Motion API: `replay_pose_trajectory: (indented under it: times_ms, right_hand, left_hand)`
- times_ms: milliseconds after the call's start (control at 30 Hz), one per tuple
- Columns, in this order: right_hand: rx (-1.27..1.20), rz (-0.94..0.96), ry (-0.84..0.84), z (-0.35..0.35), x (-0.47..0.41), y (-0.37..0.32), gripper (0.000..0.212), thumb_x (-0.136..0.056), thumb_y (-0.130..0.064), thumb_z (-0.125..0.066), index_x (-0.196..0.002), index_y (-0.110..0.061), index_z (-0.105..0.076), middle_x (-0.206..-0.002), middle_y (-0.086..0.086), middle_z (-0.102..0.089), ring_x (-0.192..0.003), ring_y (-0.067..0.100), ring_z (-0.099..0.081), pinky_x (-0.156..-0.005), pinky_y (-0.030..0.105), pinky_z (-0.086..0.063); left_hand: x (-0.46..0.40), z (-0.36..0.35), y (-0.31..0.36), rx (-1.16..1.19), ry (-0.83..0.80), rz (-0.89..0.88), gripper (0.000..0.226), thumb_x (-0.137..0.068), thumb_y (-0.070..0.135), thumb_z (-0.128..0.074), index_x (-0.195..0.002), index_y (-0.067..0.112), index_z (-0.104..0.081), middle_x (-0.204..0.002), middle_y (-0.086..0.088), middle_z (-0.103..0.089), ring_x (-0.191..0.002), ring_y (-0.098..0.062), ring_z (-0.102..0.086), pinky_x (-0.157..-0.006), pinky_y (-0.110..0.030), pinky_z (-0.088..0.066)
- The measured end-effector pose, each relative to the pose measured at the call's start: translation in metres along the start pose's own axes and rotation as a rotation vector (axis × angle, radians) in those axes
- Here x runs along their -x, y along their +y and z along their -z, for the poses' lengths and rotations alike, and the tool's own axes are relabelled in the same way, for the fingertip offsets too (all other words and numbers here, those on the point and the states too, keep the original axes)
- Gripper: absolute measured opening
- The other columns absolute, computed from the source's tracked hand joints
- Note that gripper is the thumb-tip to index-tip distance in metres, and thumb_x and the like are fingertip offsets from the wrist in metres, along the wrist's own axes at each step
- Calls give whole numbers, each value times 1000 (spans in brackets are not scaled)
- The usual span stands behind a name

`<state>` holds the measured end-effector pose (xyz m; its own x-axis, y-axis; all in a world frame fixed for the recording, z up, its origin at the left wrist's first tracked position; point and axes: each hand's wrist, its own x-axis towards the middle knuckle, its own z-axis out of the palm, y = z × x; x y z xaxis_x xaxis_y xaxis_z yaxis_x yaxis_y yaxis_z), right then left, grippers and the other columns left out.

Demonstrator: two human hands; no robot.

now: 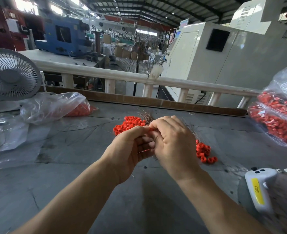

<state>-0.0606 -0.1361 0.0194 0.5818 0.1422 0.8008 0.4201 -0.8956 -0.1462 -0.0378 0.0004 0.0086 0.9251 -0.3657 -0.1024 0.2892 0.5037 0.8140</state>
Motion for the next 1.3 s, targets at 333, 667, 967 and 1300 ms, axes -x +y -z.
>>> replay_pose_trajectory:
  times_ms: [333, 667, 967, 1300]
  right_hand:
    - [-25, 14, -50, 2, 2, 0, 12, -97, -21, -69, -109, -21, -72, -94, -7, -66, -80, 13, -64, -63, 32, -54]
    - [-205, -55, -91, -3, 3, 1, 18, -95, -15, -72, -113, -17, -71, -103, -6, -68, -95, 11, -64, -80, 21, -51]
    - [-264, -43, -168, -7, 6, 1, 22, -94, -9, -70, -115, -17, -69, -111, -5, -72, -104, 11, -66, -91, 19, -50]
    - [-214, -84, -161, -5, 5, 7, 16, -93, -20, -74, -108, -22, -71, -102, -12, -67, -90, 5, -62, -79, 20, -52]
  left_hand:
    - [-3, 8, 2, -59, -10, -120, 16, -86, 19, -69, -98, 9, -75, -90, -12, -65, -78, -19, -64, -78, -33, -54]
    - [-5, 9, 3, -37, 79, -82, 25, -98, 22, -62, -111, 2, -69, -105, -20, -61, -97, -31, -56, -88, -41, -51]
    - [-6, 17, 4, -154, 154, -202, 20, -97, 17, -65, -106, 2, -74, -92, -12, -73, -81, -21, -67, -75, -30, -58]
    - [-5, 16, 4, -269, 236, -278, 14, -93, 20, -73, -90, 8, -79, -84, -11, -77, -68, -14, -69, -60, -23, -57]
